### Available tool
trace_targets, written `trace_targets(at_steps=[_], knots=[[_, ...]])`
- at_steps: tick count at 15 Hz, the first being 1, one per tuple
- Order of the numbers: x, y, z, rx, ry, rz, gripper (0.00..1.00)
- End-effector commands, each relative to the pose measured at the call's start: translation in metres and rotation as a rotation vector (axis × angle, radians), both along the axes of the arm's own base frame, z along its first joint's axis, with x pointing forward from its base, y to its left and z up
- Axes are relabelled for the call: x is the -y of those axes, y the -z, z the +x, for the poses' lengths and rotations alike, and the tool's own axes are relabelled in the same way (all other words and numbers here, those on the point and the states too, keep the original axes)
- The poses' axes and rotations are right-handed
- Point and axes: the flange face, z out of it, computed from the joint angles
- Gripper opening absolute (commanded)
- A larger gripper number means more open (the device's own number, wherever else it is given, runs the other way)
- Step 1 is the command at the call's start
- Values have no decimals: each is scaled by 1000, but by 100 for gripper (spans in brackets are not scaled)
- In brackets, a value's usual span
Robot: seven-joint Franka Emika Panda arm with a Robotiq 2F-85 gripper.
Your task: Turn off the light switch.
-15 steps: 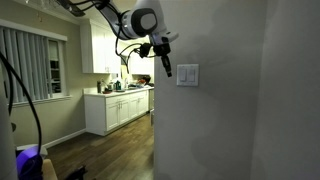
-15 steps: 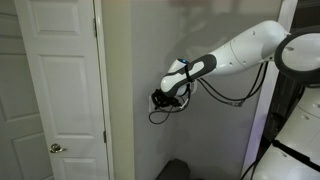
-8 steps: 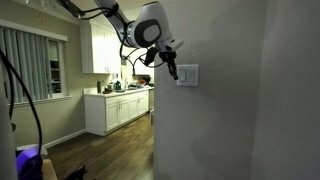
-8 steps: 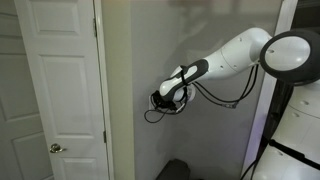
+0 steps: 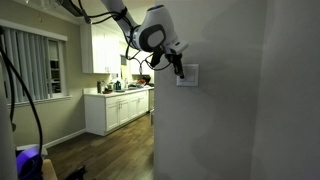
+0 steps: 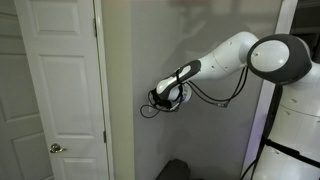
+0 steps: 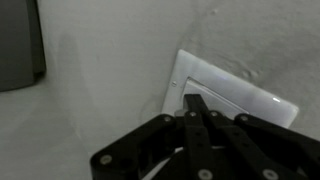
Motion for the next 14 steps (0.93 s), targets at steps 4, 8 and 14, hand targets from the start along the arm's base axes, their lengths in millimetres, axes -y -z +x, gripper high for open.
trace_targets(at_steps=[4,8,14], knots=[[8,3,18,12,47,40,0],[12,-1,6,-54,26,27,0],[26,7,-18,-290,21,-69,0]])
